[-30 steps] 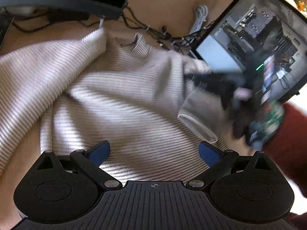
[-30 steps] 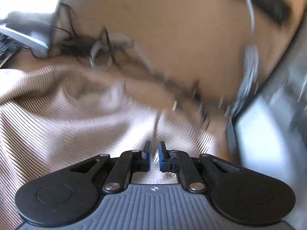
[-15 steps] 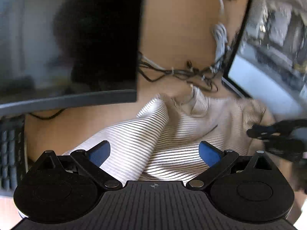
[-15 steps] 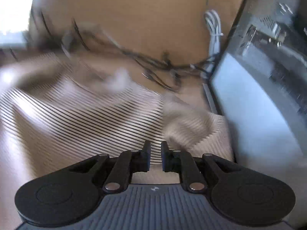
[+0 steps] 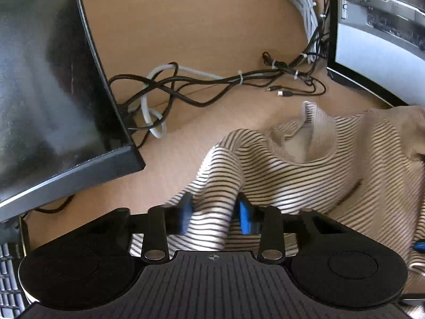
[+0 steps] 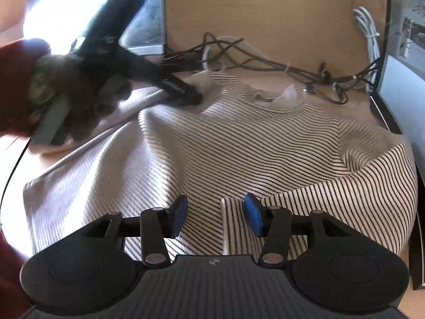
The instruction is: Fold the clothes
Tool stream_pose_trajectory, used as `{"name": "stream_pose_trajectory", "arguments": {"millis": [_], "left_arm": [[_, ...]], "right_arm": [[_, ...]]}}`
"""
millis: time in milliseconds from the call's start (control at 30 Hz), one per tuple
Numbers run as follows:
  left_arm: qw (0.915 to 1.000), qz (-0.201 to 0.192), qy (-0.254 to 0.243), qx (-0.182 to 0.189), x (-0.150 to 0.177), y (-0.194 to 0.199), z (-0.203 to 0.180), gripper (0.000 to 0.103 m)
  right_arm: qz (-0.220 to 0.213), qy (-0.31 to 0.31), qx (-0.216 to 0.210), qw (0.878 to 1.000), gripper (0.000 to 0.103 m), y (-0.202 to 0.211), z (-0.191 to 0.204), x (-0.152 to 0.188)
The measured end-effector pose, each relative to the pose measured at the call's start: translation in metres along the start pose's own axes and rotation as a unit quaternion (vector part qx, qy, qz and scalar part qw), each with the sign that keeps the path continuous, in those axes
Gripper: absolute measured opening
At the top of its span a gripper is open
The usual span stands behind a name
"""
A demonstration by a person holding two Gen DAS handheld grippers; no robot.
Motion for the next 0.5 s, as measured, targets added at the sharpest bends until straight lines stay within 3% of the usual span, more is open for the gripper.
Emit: {"name": "stream_pose_trajectory", "arguments": {"millis": [67,233,400,500], "left_arm": [[1.0000,-0.002,-0.006,-0.006,0.002,0.001,0.004,0.024],[0.9986,0.002,0.022,-0.049,0.005,-0.003,0.027,0.024],[0.9962,0.003,0.057,-0.067,0.010,0.001,0.046,0.034],[0.9941,0.002,0.105,-0.026,0.014,0.007,0.053,0.039]], "right_arm": [[0.004,0.006,-0.009,1.000,0.049,0.005,-0.001,0.005],[0.007,0.004,-0.028,1.000,0.049,0.012,-0.010,0.008],[-0.007,-0.002,-0.019,1.000,0.049,0.017,-0.016,-0.003],[-0.022,-0.013,-0.009,1.000,0.048,0.021,-0.023,-0.017]]}}
Point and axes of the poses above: each gripper's, at about its wrist camera, not at the fingertips, and y roughly against the way its jaws point, z to its left, x to its underside, the point moved 8 cm from there along -y, roughly the way its jaws point, and after that the axes turned 7 degrees about z, right-handed, at the moved point
